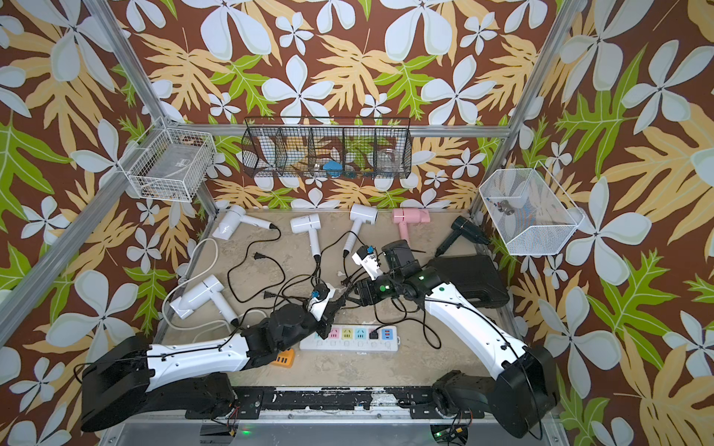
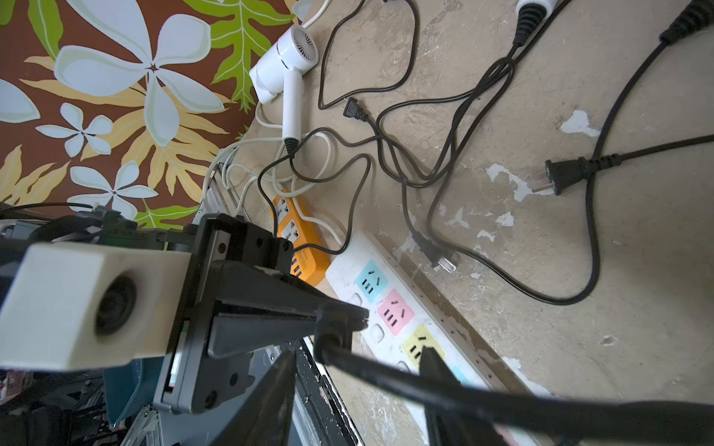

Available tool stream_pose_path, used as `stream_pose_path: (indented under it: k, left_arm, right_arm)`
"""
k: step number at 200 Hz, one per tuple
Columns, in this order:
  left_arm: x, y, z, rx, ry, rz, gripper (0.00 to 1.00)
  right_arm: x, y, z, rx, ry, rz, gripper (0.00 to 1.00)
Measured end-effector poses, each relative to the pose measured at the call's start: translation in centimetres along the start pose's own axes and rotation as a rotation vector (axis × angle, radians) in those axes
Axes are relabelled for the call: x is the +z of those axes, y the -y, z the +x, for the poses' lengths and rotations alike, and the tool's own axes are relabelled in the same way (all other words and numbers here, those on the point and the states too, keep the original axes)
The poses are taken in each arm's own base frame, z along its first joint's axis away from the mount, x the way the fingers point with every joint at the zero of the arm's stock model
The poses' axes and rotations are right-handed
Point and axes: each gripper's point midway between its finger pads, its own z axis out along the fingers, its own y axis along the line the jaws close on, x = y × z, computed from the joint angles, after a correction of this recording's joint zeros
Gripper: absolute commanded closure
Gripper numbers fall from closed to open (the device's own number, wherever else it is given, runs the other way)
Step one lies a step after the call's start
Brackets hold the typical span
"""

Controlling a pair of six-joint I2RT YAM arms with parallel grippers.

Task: Charge the blow dryers
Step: Adjust the plug.

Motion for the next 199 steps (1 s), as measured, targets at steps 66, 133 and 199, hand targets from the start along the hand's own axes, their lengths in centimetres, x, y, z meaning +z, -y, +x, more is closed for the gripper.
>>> stream_pose_path:
  k: [66,133,199]
  left_arm:
    - [0.2,0.3,0.2,0.028,-0.009,-0.012,1.00]
    - [0.4,0.6,0.6,0.048,-0.023,-0.011,1.00]
    - [0.4,0.7,0.8,0.058,-0.031,-0.014,0.96]
  right_arm:
    - [0.6,0.0,0.2,-0.002,-0.026,-0.026,0.65]
    - [1.5,-0.5,0.9,-0.001,-0.062,-0.055,0.70]
    - [1.9,-0.5,1.4,0.001,-0.089,-0.057,1.00]
